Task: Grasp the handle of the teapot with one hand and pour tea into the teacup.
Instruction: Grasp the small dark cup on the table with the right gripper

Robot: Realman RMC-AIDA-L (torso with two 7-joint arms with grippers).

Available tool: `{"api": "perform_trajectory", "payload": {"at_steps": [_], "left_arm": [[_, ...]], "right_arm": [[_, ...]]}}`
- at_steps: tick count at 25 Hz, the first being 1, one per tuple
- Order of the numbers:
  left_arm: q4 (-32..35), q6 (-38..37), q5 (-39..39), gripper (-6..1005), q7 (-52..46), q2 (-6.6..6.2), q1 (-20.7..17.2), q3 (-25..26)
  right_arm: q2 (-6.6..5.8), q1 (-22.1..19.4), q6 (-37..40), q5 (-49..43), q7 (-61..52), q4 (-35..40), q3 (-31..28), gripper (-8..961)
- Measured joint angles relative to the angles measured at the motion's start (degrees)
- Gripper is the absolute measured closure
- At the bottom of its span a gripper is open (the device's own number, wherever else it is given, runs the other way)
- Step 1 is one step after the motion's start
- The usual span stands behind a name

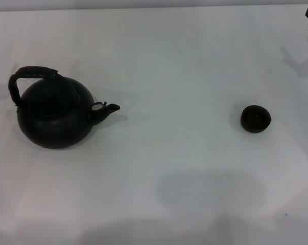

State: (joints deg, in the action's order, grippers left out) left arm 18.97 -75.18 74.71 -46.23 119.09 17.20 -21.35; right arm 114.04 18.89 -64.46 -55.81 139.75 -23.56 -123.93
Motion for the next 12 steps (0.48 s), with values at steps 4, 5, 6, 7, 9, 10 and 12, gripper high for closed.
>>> {"api": "perform_trajectory", "payload": {"at_steps": [4,5,6,7,9,10,12], "left_arm": [[-0.3,0.0,0.0,199,0.0,0.00,0.0,0.0],[-0.4,0.0,0.0,200,0.0,0.00,0.0,0.0],[-0.5,0.0,0.0,200,0.0,0.00,0.1,0.0],[-0.5,0.0,0.0,200,0.0,0.00,0.0,0.0],[-0.5,0.0,0.1,200,0.0,0.00,0.0,0.0],[-0.5,0.0,0.1,200,0.0,0.00,0.0,0.0],[-0.5,0.0,0.1,200,0.0,0.00,0.0,-0.1]], "right_arm": [[-0.01,0.0,0.1,0.0,0.0,0.0,0.0,97],[-0.01,0.0,0.1,0.0,0.0,0.0,0.0,97],[-0.01,0.0,0.1,0.0,0.0,0.0,0.0,97],[-0.01,-0.1,0.1,0.0,0.0,0.0,0.0,97],[0.00,-0.1,0.1,0.0,-0.1,0.0,0.0,97],[0.01,-0.1,0.1,0.0,-0.2,0.0,0.0,97],[0.02,-0.1,0.1,0.0,-0.2,0.0,0.0,97]]}}
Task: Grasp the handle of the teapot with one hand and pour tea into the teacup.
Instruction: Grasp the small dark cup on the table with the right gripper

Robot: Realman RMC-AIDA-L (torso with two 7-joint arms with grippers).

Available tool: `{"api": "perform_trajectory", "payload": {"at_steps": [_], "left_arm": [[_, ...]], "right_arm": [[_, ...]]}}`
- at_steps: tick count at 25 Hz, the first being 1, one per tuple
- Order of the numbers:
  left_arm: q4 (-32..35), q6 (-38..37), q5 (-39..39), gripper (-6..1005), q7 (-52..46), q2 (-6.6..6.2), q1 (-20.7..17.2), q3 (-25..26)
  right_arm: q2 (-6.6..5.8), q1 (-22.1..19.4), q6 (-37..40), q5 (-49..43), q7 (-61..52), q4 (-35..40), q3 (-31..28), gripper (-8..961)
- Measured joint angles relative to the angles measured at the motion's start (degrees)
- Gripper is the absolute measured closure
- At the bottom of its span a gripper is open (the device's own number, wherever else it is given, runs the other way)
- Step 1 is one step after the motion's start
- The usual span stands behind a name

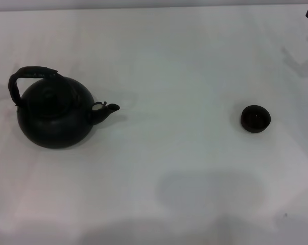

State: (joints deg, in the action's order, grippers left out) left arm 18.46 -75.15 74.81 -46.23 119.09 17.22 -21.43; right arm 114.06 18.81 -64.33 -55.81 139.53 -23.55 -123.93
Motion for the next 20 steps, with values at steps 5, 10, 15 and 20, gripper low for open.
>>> {"api": "perform_trajectory", "payload": {"at_steps": [5,10,15,20], "left_arm": [[0.0,-0.1,0.0,200,0.0,0.00,-0.2,0.0],[0.0,-0.1,0.0,199,0.0,0.00,-0.3,0.0],[0.0,-0.2,0.0,199,0.0,0.00,-0.4,-0.6],[0.0,-0.2,0.0,200,0.0,0.00,-0.5,-0.7]], "right_arm": [[0.11,0.0,0.0,0.0,-0.1,0.0,0.0,97],[0.12,0.0,0.0,0.0,-0.3,0.0,0.0,98],[0.20,0.0,0.0,0.0,-0.3,0.0,0.1,98],[0.28,0.0,0.0,0.0,-0.2,0.1,0.1,98]]}}
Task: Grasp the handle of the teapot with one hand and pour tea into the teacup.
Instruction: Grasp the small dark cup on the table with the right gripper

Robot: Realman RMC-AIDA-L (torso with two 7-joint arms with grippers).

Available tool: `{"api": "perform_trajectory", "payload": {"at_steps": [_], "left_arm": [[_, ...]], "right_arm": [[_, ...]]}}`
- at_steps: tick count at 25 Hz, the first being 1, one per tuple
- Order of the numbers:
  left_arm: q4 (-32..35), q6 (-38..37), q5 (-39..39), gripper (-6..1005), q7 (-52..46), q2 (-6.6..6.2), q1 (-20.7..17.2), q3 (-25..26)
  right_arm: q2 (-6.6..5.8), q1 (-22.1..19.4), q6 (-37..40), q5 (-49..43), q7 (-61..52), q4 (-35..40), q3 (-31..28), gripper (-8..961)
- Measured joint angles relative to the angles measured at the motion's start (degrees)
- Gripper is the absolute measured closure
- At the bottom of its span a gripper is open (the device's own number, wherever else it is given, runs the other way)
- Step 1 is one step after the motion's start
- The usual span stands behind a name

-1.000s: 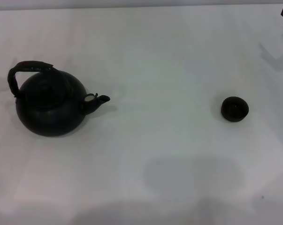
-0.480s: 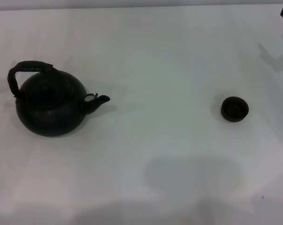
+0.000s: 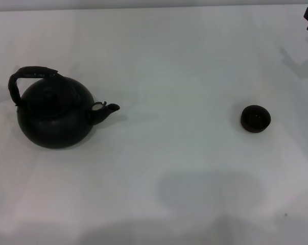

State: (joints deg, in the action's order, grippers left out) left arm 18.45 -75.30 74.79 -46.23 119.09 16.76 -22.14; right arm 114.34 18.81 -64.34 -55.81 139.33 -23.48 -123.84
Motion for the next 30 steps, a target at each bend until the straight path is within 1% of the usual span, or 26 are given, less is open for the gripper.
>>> {"api": "perform_trajectory", "payload": {"at_steps": [23,26,28,30], "left_arm": [[0.1,0.0,0.0,199,0.0,0.00,-0.2,0.0],[0.2,-0.1,0.0,199,0.0,0.00,-0.4,0.0],[0.4,-0.4,0.0,199,0.0,0.00,-0.8,-0.1],[0.5,-1.1,0.0,199,0.0,0.00,-1.3,-0.1]], "right_arm": [[-0.01,-0.1,-0.1,0.0,0.1,0.0,-0.1,97],[-0.63,-0.1,-0.3,-0.7,-1.0,-0.3,0.4,97],[-1.44,-0.1,-0.6,-2.4,-3.0,-1.2,0.7,97],[-2.51,-0.1,-0.7,-4.9,-6.3,-2.8,0.9,97]]}}
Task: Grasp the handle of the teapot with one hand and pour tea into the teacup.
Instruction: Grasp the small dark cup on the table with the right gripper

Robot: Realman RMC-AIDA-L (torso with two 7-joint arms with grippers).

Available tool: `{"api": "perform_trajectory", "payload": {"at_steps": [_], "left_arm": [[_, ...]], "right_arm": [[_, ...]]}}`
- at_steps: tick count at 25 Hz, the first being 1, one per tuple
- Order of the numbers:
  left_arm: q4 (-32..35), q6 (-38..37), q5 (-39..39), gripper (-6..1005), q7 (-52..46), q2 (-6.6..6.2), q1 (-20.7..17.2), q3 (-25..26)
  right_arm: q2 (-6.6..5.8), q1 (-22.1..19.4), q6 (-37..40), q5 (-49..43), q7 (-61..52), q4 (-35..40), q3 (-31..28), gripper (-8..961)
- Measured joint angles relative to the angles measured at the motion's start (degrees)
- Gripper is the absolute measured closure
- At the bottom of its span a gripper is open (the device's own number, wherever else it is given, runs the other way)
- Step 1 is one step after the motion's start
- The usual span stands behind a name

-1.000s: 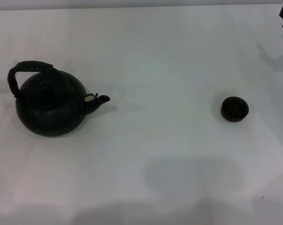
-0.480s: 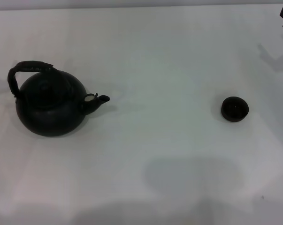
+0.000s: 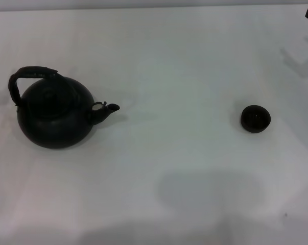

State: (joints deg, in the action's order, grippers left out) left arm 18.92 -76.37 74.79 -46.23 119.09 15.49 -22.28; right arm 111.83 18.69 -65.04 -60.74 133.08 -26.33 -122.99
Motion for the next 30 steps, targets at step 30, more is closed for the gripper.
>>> {"api": "perform_trajectory", "payload": {"at_steps": [30], "left_arm": [[-0.7,-8.8,-0.6,200,5.9,0.53,-12.9,-2.5]], "right_arm": [[-6.93,2.2,-24.6,-46.0,-39.5,-31.0,-4.9,96]]}}
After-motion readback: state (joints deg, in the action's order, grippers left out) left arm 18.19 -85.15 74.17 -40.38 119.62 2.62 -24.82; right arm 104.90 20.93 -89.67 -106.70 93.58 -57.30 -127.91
